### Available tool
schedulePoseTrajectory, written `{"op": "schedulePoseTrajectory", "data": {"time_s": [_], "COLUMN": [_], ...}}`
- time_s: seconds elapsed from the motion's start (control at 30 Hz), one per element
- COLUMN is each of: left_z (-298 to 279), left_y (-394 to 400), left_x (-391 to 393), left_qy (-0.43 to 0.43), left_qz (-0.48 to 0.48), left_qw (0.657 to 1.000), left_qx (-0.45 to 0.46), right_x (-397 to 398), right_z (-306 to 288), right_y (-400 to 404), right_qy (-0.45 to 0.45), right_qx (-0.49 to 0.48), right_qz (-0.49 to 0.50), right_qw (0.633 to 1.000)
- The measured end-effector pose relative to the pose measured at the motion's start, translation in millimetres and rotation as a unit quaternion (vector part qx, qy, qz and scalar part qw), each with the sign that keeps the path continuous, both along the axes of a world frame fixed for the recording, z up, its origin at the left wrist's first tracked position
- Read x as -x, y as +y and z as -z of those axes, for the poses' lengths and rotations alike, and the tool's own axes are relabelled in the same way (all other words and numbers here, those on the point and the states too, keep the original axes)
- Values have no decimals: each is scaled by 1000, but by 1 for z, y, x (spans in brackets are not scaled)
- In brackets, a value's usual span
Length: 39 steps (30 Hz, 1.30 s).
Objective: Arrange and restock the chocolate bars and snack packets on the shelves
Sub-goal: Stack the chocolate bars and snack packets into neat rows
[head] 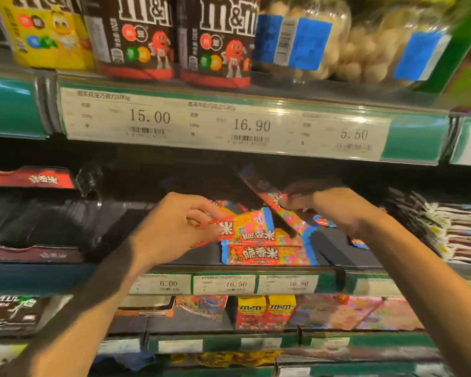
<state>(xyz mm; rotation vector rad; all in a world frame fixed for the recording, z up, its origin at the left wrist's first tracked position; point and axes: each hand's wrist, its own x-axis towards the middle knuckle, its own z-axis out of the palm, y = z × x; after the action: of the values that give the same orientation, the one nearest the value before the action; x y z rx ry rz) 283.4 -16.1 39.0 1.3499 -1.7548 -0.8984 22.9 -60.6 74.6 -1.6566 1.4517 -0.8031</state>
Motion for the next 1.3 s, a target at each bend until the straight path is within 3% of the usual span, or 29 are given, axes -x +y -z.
{"op": "schedulePoseTrajectory", "data": {"time_s": [0.17, 0.47, 0.67, 0.83, 0.97, 1.3], "left_z": [5, 26, 40, 42, 42, 50], "left_y": [-10, -14, -6, -3, -1, 3], "left_x": [44, 75, 63, 57, 52, 47], "left_qy": [-33, -203, -201, -179, -185, -230], "left_qz": [38, 24, 4, -7, -29, -86], "left_qw": [999, 972, 971, 977, 976, 961], "left_qx": [-3, 113, 127, 116, 112, 125], "right_x": [39, 62, 58, 38, 24, 10], "right_z": [3, 7, 19, 20, 21, 34], "right_y": [12, 8, -2, -13, -23, -33], "right_qy": [-20, -32, 12, 101, 138, 240], "right_qx": [-14, 8, 2, 72, 75, 75], "right_qz": [39, 28, -31, -99, -154, -175], "right_qw": [999, 999, 999, 987, 975, 952]}}
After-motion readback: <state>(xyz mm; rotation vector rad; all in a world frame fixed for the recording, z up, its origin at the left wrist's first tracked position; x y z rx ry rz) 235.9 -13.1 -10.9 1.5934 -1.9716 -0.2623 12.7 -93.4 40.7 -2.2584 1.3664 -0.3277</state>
